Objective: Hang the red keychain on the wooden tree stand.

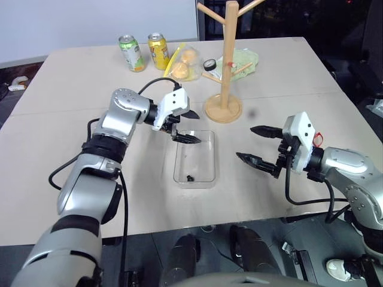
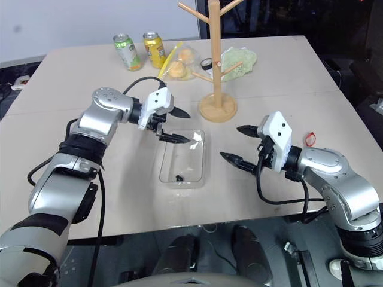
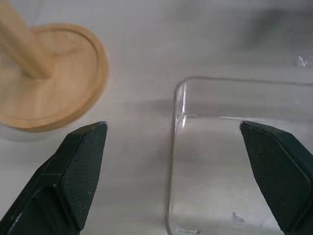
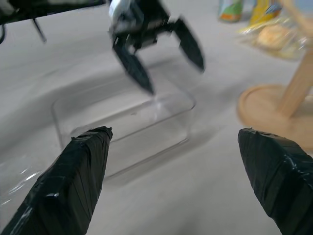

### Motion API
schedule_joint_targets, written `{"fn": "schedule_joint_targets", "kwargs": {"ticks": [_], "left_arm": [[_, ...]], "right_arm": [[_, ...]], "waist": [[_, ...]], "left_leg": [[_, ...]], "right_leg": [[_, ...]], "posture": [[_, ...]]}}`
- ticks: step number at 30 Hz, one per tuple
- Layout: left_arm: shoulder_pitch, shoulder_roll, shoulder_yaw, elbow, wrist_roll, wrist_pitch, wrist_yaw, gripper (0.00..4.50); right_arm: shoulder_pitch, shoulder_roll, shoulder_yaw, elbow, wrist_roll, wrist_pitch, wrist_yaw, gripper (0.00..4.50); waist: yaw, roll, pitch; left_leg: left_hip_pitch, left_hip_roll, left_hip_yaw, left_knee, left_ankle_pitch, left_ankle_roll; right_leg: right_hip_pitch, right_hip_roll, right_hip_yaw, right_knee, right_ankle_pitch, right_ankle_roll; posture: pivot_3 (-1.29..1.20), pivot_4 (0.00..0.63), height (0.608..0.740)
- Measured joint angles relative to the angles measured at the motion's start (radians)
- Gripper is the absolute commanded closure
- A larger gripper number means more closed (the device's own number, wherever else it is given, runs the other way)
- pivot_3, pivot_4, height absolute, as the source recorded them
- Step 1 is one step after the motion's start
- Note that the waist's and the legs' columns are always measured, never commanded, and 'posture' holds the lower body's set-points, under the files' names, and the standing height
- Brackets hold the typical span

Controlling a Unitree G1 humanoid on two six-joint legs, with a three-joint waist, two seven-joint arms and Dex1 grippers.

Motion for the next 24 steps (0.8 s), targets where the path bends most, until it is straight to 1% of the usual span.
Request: {"fn": "schedule_joint_targets", "kwargs": {"ticks": [4, 6, 7, 10, 11, 12, 14, 15, 24], "left_arm": [[-0.025, -0.025, -0.009, 0.079, 0.036, -0.081, -0.037, 0.0], [-0.034, -0.039, -0.01, 0.123, 0.049, -0.114, -0.05, 0.55], [-0.034, -0.041, -0.011, 0.129, 0.052, -0.118, -0.054, 0.71], [-0.045, -0.044, -0.012, 0.174, 0.076, -0.15, -0.082, 2.03], [-0.049, -0.047, -0.012, 0.188, 0.084, -0.164, -0.087, 2.62], [-0.052, -0.048, -0.012, 0.196, 0.085, -0.172, -0.089, 2.91], [-0.06, -0.052, -0.011, 0.22, 0.096, -0.194, -0.09, 3.81], [-0.063, -0.055, -0.011, 0.231, 0.104, -0.204, -0.089, 4.4], [-0.071, -0.068, -0.007, 0.264, 0.121, -0.233, -0.088, 4.4]], "right_arm": [[-0.022, 0.007, -0.012, -0.046, 0.03, 0.005, -0.029, 0.07], [-0.024, 0.002, -0.011, -0.06, 0.034, 0.008, -0.037, 0.0], [-0.025, 0.002, -0.011, -0.062, 0.035, 0.008, -0.038, 0.0], [-0.033, 0.002, -0.008, -0.07, 0.045, 0.018, -0.055, 0.0], [-0.037, 0.0, -0.008, -0.071, 0.05, 0.027, -0.059, 0.0], [-0.041, 0.0, -0.007, -0.074, 0.053, 0.031, -0.061, 0.0], [-0.054, 0.0, -0.005, -0.08, 0.062, 0.043, -0.068, 0.0], [-0.062, -0.001, -0.004, -0.08, 0.066, 0.048, -0.071, 0.0], [-0.064, -0.003, 0.002, -0.08, 0.076, 0.05, -0.078, 0.0]], "waist": [[0.003, 0.0, 0.0], [0.003, 0.0, 0.0], [0.003, 0.0, 0.0], [0.001, 0.0, 0.0], [0.0, 0.0, 0.0], [0.001, 0.0, 0.0], [0.001, 0.0, 0.0], [0.001, 0.0, 0.0], [0.001, 0.0, 0.0]], "left_leg": [[0.0, 0.0, 0.0, 0.0, 0.0, 0.0], [0.0, -0.001, 0.0, 0.001, 0.0, 0.0], [0.0, -0.001, 0.0, 0.001, 0.0, 0.0], [0.0, 0.0, 0.0, 0.001, 0.0, 0.0], [0.0, 0.0, 0.0, 0.001, 0.0, 0.0], [0.0, 0.0, 0.0, 0.001, 0.0, 0.0], [0.0, 0.0, 0.0, 0.001, 0.0, 0.001], [0.0, 0.0, 0.0, 0.001, 0.0, 0.001], [0.0, -0.001, 0.0, 0.003, 0.0, 0.001]], "right_leg": [[0.0, 0.0, 0.0, 0.0, 0.0, 0.001], [0.0, 0.0, 0.0, 0.0, 0.0, 0.001], [0.0, 0.0, 0.0, 0.0, 0.0, 0.001], [0.0, 0.0, 0.0, 0.001, 0.0, 0.001], [0.0, 0.0, 0.0, 0.001, 0.0, 0.001], [0.0, 0.0, 0.0, 0.001, 0.0, 0.001], [0.0, 0.0, 0.0, 0.001, 0.0, 0.001], [0.0, 0.0, 0.0, 0.001, 0.0, 0.0], [0.0, 0.0, 0.0, 0.004, 0.001, -0.001]], "posture": [[0.0, 0.15, 0.74], [0.0, 0.15, 0.74], [0.0, 0.15, 0.74], [0.0, 0.15, 0.74], [0.0, 0.15, 0.74], [0.0, 0.15, 0.74], [0.0, 0.15, 0.74], [0.0, 0.15, 0.74], [0.0, 0.15, 0.74]]}}
